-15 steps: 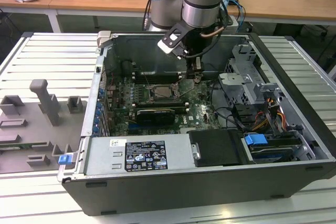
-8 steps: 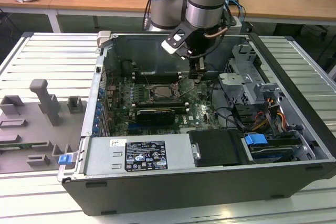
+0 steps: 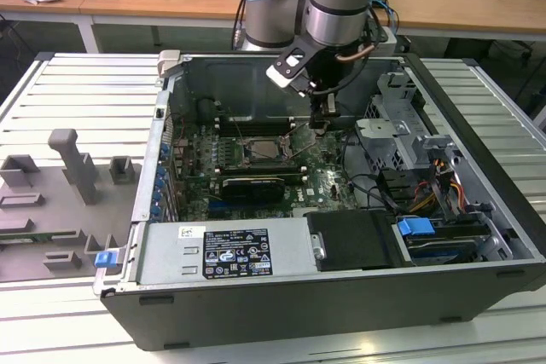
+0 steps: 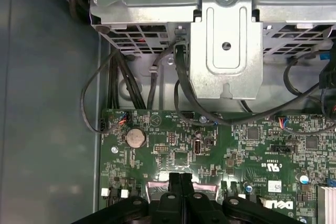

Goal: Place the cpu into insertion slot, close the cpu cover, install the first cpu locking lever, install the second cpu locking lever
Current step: 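Close the cpu cover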

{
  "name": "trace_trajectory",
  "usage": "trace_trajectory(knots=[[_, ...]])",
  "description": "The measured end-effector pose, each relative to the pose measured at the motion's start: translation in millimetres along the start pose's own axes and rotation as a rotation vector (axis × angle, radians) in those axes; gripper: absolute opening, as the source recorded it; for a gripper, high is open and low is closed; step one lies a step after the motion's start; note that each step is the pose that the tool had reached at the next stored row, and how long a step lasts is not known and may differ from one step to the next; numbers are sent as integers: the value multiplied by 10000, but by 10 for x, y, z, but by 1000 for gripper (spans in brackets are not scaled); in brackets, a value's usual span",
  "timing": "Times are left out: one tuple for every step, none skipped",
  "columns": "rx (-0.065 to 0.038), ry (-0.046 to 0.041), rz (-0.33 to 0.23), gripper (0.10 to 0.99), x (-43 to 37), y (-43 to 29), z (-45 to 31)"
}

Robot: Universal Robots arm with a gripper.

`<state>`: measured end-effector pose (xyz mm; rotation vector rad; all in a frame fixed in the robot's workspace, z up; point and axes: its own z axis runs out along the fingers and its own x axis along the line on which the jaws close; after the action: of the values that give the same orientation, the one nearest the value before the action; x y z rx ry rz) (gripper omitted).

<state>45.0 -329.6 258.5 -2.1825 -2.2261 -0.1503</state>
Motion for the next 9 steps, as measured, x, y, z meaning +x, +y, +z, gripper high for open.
trace_trajectory(knots=[[2, -2, 1, 106, 0, 12, 1], [3, -2, 0, 106, 0, 20, 2], [7, -9, 0, 106, 0, 35, 4], [9, -12, 0, 106, -1, 41, 6], [9, -14, 0, 106, -1, 49, 10], [14, -19, 0, 106, -1, 68, 18], [18, -20, 1, 106, 0, 81, 23], [22, -22, 2, 106, 1, 94, 27], [29, -25, 2, 106, 3, 107, 31]])
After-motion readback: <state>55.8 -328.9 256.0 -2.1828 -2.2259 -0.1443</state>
